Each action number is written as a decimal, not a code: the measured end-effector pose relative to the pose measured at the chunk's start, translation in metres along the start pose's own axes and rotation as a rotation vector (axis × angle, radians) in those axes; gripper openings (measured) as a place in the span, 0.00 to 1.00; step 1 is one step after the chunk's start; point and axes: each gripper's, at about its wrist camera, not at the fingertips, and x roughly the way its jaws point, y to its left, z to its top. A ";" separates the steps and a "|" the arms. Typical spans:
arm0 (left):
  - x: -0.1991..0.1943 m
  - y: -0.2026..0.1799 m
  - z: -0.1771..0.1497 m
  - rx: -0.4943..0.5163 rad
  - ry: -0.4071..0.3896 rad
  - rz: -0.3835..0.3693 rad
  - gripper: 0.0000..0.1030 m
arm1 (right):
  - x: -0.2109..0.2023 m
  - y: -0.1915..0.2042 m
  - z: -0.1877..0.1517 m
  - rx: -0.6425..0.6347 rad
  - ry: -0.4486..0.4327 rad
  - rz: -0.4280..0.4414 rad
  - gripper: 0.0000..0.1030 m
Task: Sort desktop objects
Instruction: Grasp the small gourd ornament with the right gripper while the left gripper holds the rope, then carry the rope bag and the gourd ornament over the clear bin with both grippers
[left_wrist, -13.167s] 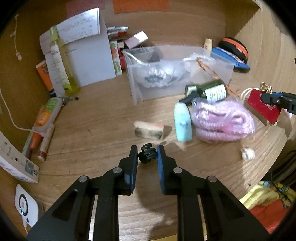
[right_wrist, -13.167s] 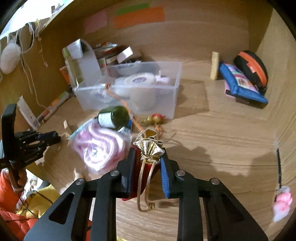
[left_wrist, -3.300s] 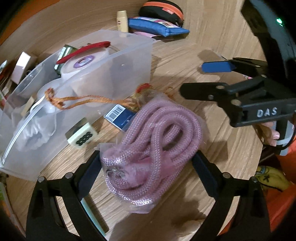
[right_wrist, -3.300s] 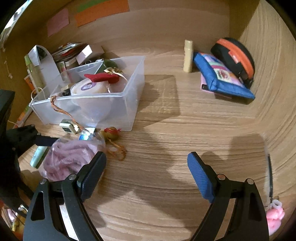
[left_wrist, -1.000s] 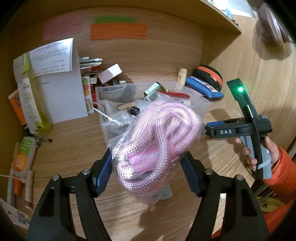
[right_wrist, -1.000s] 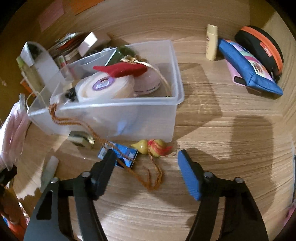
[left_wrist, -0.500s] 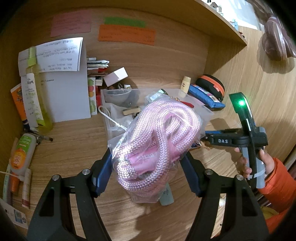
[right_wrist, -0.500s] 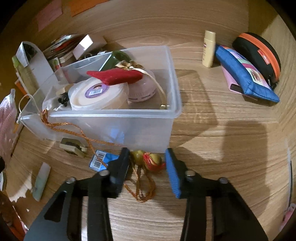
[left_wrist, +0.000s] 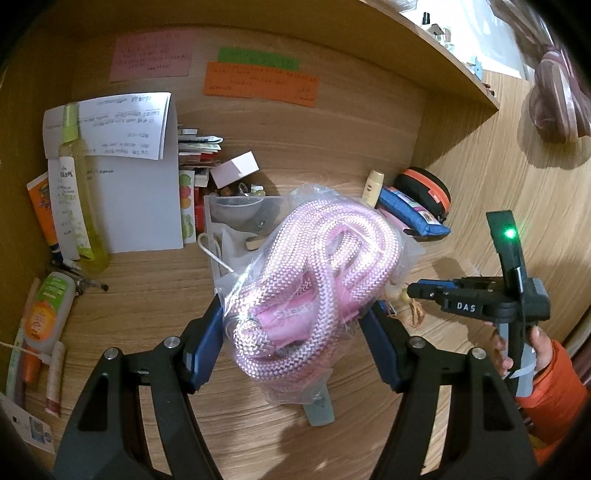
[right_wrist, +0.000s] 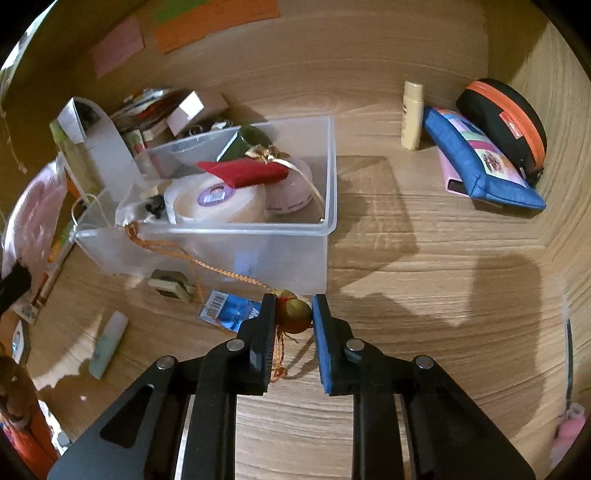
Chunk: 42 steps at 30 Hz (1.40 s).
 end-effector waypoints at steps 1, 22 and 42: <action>0.000 -0.001 0.000 0.000 -0.001 0.000 0.68 | 0.001 0.000 0.000 -0.001 -0.004 -0.004 0.17; 0.006 -0.004 0.003 -0.014 0.014 -0.014 0.68 | 0.022 0.008 -0.009 -0.081 0.074 0.009 0.25; 0.011 -0.001 0.018 -0.030 -0.009 -0.002 0.68 | -0.050 0.011 0.022 -0.087 -0.124 0.064 0.17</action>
